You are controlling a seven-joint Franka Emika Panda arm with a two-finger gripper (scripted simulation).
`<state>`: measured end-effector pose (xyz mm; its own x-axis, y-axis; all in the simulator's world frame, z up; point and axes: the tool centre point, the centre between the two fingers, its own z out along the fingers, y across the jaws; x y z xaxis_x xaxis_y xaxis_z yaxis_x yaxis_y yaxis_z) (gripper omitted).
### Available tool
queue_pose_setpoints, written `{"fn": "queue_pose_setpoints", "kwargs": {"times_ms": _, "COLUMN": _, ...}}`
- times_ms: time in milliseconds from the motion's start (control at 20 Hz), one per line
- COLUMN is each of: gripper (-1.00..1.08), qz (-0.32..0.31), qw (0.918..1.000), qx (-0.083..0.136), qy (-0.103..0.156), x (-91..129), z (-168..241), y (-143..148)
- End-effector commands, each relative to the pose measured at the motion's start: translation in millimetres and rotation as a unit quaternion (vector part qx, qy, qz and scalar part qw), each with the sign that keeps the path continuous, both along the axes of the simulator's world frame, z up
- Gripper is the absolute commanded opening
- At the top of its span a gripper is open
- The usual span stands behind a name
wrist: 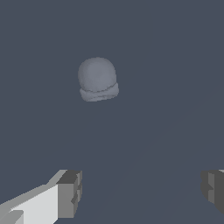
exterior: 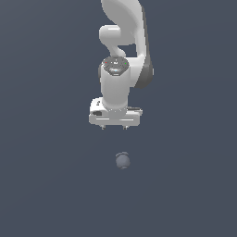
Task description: Pick up the object and move it to a goal position.
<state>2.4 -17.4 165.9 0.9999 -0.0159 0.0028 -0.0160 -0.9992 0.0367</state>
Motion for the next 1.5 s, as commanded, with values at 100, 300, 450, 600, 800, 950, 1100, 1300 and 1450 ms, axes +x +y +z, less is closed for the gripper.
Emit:
{"fn": "queue_pose_setpoints", "kwargs": {"times_ms": 100, "gripper": 1.00, "qz": 0.001, "qw": 1.0000, "qx": 0.000, "qy": -0.001, "x": 0.1, "z": 0.1, "y": 1.7}}
{"fn": "queue_pose_setpoints", "kwargs": {"times_ms": 300, "gripper": 1.00, "qz": 0.013, "qw": 0.9999, "qx": 0.000, "qy": -0.005, "x": 1.0, "z": 0.6, "y": 14.7}}
{"fn": "queue_pose_setpoints", "kwargs": {"times_ms": 450, "gripper": 1.00, "qz": 0.022, "qw": 0.9997, "qx": -0.001, "qy": -0.008, "x": 1.3, "z": 1.2, "y": 25.4}}
{"fn": "queue_pose_setpoints", "kwargs": {"times_ms": 600, "gripper": 1.00, "qz": 0.024, "qw": 0.9997, "qx": -0.001, "qy": -0.009, "x": 1.1, "z": 1.4, "y": 28.3}}
{"fn": "queue_pose_setpoints", "kwargs": {"times_ms": 800, "gripper": 1.00, "qz": 0.024, "qw": 0.9997, "qx": 0.000, "qy": -0.009, "x": 3.0, "z": 0.4, "y": 27.1}}
{"fn": "queue_pose_setpoints", "kwargs": {"times_ms": 950, "gripper": 1.00, "qz": 0.028, "qw": 0.9996, "qx": 0.000, "qy": -0.008, "x": 8.0, "z": -2.1, "y": 27.8}}
{"fn": "queue_pose_setpoints", "kwargs": {"times_ms": 1100, "gripper": 1.00, "qz": 0.032, "qw": 0.9994, "qx": 0.000, "qy": -0.007, "x": 15.4, "z": -6.2, "y": 28.3}}
{"fn": "queue_pose_setpoints", "kwargs": {"times_ms": 1300, "gripper": 1.00, "qz": 0.042, "qw": 0.9991, "qx": 0.002, "qy": -0.006, "x": 29.0, "z": -14.3, "y": 29.5}}
{"fn": "queue_pose_setpoints", "kwargs": {"times_ms": 1450, "gripper": 1.00, "qz": 0.051, "qw": 0.9987, "qx": 0.003, "qy": -0.004, "x": 41.7, "z": -22.8, "y": 30.6}}
